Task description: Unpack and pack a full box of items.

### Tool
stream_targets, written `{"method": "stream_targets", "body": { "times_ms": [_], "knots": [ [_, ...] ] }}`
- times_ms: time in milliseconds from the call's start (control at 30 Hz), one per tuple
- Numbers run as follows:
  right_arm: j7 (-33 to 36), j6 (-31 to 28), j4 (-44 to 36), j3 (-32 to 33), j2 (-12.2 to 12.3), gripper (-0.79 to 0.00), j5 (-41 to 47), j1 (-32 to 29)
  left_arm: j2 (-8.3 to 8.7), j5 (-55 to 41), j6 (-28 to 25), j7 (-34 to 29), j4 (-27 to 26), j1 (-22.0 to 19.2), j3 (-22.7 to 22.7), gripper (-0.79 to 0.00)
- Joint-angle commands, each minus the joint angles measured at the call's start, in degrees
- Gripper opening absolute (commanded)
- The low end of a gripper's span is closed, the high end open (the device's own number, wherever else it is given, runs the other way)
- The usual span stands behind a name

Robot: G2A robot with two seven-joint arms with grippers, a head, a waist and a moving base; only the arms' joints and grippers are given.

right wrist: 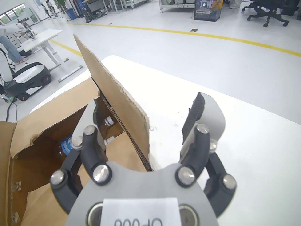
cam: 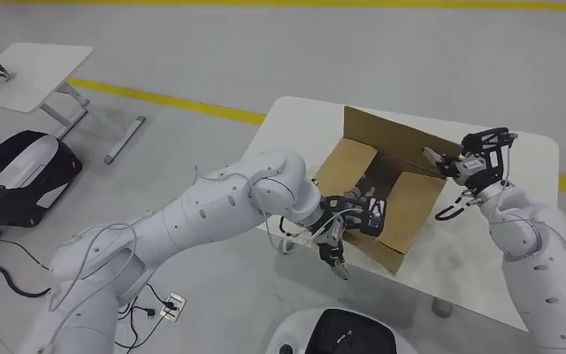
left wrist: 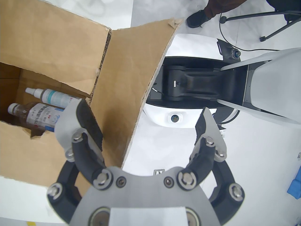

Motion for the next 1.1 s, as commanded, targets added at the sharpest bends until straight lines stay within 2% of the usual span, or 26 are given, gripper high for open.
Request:
{"method": "stream_targets", "body": {
  "times_ms": [0,167,300,367,433,633,833,967,1067],
  "knots": [
    [-0.40,0.37,-3.02,1.15,0.37,0.000,-0.59,-1.42,0.54,-0.16,0.02,-0.02,-0.44,0.52,-0.01,0.000],
    [-0.10,-1.07,-14.23,3.95,1.50,0.000,-2.31,-7.74,1.87,-0.27,0.18,-0.18,-0.96,1.83,0.43,0.000],
    [1.14,-2.70,-22.51,5.49,2.22,-0.468,-2.90,-13.43,2.85,-2.74,0.29,-0.29,-0.55,2.86,0.41,0.000],
    [2.00,-3.52,-25.49,5.82,2.47,-0.597,-3.07,-15.73,3.26,-3.37,0.36,-0.36,-0.12,3.18,0.27,0.000],
    [2.79,-4.26,-27.45,5.81,2.63,-0.785,-2.70,-17.61,3.58,-4.19,0.32,-0.31,0.09,3.53,0.09,0.000],
    [4.87,-4.70,-26.50,4.21,2.74,-0.785,-3.68,-19.86,4.32,-6.44,0.13,-0.12,0.45,4.34,-0.58,0.000],
    [5.80,-4.29,-23.92,2.55,2.65,-0.785,-3.97,-20.35,4.96,-8.12,-0.12,1.25,0.59,4.51,-3.14,0.000],
    [5.81,-3.69,-22.89,2.36,2.63,-0.785,-3.13,-20.87,5.40,-8.33,0.45,3.64,0.01,4.18,-6.03,0.000],
    [5.77,-3.28,-22.25,2.18,2.65,-0.785,-3.18,-21.26,5.66,-6.42,0.93,7.68,-0.12,4.44,-8.48,0.000]
  ]
}}
